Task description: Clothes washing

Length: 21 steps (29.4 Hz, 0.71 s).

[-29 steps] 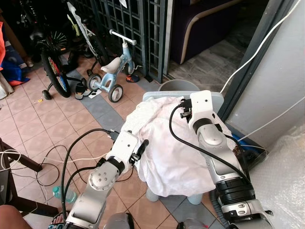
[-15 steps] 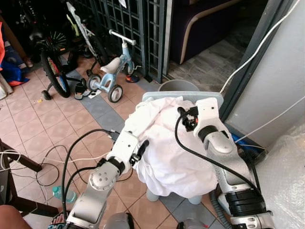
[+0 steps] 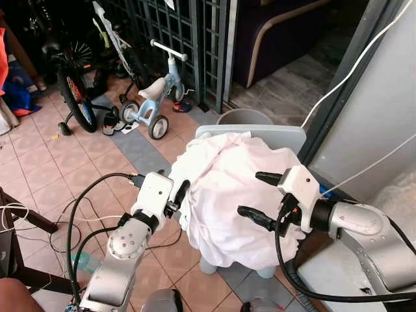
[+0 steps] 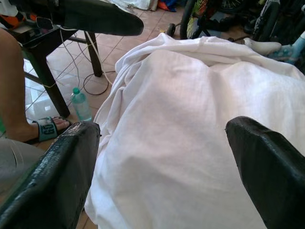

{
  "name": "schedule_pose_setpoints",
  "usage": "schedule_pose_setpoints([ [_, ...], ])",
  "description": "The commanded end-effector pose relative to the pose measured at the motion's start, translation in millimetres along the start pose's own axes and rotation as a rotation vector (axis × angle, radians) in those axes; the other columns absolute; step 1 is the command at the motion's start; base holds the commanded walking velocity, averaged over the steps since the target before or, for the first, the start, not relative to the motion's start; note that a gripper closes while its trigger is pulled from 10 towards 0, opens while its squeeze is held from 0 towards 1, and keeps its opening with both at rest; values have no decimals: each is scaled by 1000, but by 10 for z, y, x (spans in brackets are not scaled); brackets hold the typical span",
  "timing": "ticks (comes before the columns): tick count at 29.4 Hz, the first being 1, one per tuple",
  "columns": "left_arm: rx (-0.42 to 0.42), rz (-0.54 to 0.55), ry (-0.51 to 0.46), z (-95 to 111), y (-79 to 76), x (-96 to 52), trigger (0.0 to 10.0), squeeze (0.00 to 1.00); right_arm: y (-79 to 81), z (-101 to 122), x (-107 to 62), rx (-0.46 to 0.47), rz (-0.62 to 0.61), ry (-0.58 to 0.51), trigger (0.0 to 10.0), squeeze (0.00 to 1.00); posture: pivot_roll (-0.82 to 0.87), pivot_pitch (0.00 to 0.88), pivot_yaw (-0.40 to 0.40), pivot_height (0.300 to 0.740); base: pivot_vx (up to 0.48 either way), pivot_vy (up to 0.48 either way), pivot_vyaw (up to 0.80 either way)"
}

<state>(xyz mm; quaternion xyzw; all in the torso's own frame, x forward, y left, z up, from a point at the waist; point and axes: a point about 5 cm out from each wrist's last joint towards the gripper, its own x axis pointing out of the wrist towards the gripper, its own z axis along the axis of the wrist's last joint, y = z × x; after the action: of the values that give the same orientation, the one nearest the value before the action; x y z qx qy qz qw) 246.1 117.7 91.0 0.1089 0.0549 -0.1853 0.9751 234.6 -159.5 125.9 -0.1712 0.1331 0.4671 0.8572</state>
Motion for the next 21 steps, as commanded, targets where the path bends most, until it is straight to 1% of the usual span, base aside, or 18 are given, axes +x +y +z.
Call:
schedule_pose_setpoints([
  [1, 1, 6, -13, 42, 19, -9, 10000, 0, 14, -39, 32, -32, -10, 26, 10000, 0, 5, 76, 53, 740, 0, 0, 0],
  [2, -1, 7, -16, 51, 17, -10, 10000, 0, 42, -75, 83, -30, -28, 31, 10000, 0, 8, 75, 54, 740, 0, 0, 0],
  [4, -1, 6, -16, 51, 14, -19, 10000, 0, 36, -112, 150, -12, -90, 36, 10000, 0, 9, 74, 54, 740, 0, 0, 0],
  [5, 0, 4, -15, 44, 10, -28, 10000, 0, 36, -144, 220, 0, -144, 42, 10000, 0, 12, 73, 54, 740, 0, 0, 0],
  [9, 0, 4, -13, 43, 8, -27, 10000, 0, 66, -178, 342, 24, -210, 48, 10000, 0, 19, 71, 49, 740, 0, 0, 0],
  [10, 1, 5, -13, 43, 7, -26, 10000, 0, 78, -195, 379, 35, -227, 58, 7725, 0, 20, 70, 49, 740, 0, 0, 0],
  [11, 0, 5, -14, 45, 5, -24, 10000, 0, 88, -211, 412, 44, -241, 67, 4392, 0, 21, 71, 48, 740, 0, 0, 0],
  [12, 0, 6, -14, 46, 3, -21, 10000, 0, 101, -245, 470, 70, -272, 84, 0, 0, 26, 70, 44, 740, 0, 0, 0],
  [13, 0, 6, -14, 46, 3, -21, 10000, 0, 101, -245, 470, 70, -272, 84, 0, 0, 26, 70, 44, 740, 0, 0, 0],
  [15, -1, 10, -13, 47, 6, -21, 10000, 0, 46, -271, 506, 83, -354, 93, 0, 0, 27, 69, 42, 740, 0, 0, 0],
  [17, 0, 11, -13, 45, 5, -25, 10000, 0, -8, -284, 492, 102, -393, 96, 0, 0, 27, 69, 39, 740, 0, 0, 0],
  [18, 0, 12, -11, 40, 5, -29, 10000, 0, -61, -295, 478, 111, -427, 99, 0, 0, 27, 69, 38, 740, 0, 0, 0],
  [21, 0, 13, -9, 33, 4, -31, 10000, 0, -131, -323, 453, 116, -463, 116, 0, 0, 25, 72, 36, 740, 0, 0, 0],
])
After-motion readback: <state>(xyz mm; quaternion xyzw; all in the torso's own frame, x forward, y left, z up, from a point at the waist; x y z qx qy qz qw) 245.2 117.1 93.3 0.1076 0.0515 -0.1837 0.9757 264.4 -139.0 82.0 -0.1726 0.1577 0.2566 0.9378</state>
